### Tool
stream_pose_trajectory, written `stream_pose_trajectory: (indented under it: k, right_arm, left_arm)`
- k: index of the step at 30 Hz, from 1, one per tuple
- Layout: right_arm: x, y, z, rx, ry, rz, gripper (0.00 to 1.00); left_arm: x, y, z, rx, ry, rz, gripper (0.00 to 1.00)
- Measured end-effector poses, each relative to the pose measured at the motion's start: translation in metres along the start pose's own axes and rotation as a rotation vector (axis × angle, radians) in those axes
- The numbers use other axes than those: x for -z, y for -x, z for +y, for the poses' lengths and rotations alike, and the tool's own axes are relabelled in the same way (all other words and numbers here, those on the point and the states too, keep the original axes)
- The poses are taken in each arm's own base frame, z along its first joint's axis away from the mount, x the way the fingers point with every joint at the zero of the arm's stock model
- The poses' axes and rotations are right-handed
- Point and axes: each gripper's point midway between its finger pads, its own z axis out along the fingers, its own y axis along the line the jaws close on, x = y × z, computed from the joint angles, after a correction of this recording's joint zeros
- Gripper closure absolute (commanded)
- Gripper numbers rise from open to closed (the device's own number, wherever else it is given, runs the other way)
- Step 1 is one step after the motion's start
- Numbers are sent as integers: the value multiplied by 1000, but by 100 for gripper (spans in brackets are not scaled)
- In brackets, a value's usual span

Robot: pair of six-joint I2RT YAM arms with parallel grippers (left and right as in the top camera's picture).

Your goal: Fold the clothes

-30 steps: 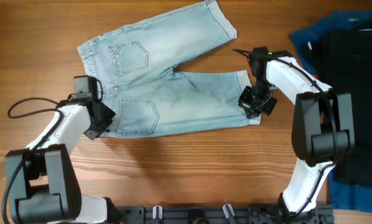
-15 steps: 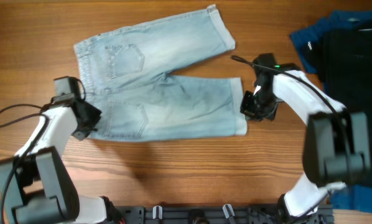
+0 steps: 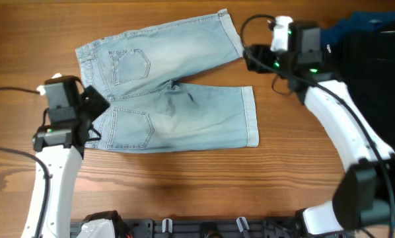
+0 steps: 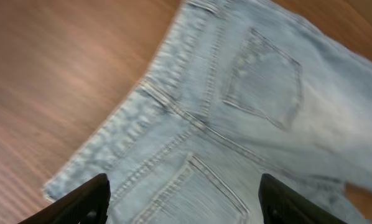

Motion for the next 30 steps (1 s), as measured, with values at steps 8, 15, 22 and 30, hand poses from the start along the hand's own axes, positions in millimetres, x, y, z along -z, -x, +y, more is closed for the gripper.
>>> stream_pose_trajectory:
  k: [8,15,22,30]
  right_arm:
    - [-75,-14,25,102,86,-67,78]
    - [-132,-57,10,105,75,-39,83]
    - [-148,-82,-6,83,26,6,83]
    - [-152,-98,-23,63,-34,68,86]
  left_arm:
    - [0,-21,-29,-112,-55,41,28]
    - [1,-37,-23,-137,-25,100,28]
    - [1,-40,-20,-140,-16,114,28]
    - [1,-41,-19,-141,-12,120,27]
